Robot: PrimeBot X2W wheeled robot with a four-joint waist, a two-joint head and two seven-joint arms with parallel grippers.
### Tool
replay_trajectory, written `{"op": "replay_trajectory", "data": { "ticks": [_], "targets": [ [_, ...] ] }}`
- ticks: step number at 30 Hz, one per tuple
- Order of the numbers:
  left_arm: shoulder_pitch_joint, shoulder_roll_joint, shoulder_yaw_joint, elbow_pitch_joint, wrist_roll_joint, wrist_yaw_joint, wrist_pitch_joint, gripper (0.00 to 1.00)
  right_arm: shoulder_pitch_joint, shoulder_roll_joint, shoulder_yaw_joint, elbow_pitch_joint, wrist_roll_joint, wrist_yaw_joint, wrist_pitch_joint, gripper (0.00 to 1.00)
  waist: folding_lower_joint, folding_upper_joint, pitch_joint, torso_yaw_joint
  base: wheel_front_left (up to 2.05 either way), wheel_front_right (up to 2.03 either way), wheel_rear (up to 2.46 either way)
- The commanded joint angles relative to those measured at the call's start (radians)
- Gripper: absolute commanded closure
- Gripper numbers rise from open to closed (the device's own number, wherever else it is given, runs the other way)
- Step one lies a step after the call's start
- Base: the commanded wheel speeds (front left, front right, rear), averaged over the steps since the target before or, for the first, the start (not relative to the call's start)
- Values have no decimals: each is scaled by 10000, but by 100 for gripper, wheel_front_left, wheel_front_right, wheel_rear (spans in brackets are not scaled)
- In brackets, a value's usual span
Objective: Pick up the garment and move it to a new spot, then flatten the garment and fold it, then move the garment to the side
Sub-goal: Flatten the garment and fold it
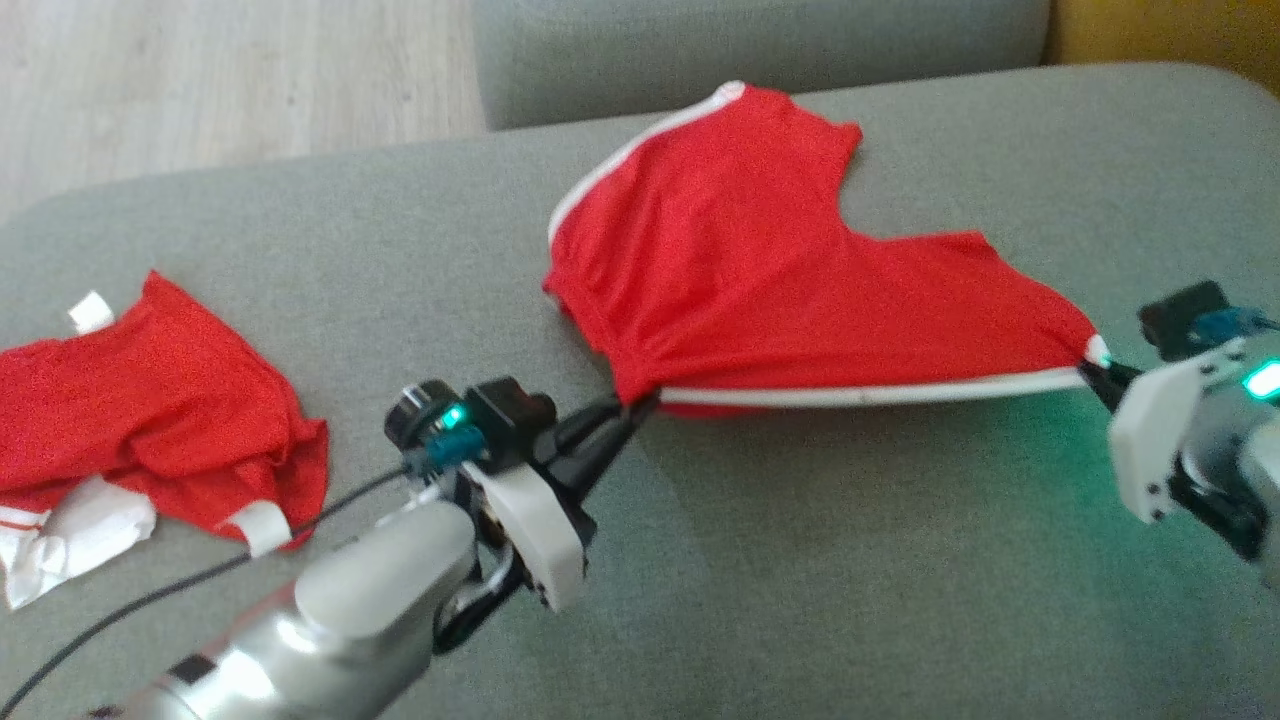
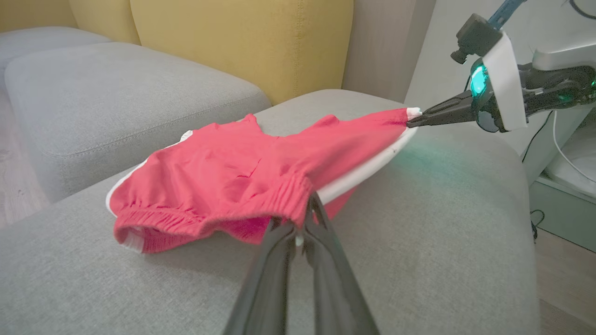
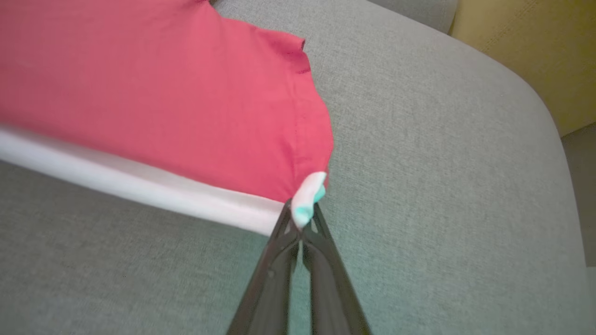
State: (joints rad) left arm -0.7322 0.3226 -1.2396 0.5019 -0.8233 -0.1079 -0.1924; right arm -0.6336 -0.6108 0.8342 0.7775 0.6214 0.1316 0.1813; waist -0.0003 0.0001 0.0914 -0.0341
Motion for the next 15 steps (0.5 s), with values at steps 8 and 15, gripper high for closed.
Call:
{"op": "replay_trajectory", "data": {
  "ticks": [8, 15],
  "targets": [
    [27, 601, 352, -1491, -84, 872, 340, 100, 981, -1654, -938, -2212, 645, -9, -261, 100, 3, -1, -126, 243, 0, 0, 0],
    [-385, 659, 767, -1651, -53, 1527, 356, 100, 1051, -1239, -2470, -2957, -365, -9, -269, 100, 3, -1, 561, 422, 0, 0, 0]
  ]
}}
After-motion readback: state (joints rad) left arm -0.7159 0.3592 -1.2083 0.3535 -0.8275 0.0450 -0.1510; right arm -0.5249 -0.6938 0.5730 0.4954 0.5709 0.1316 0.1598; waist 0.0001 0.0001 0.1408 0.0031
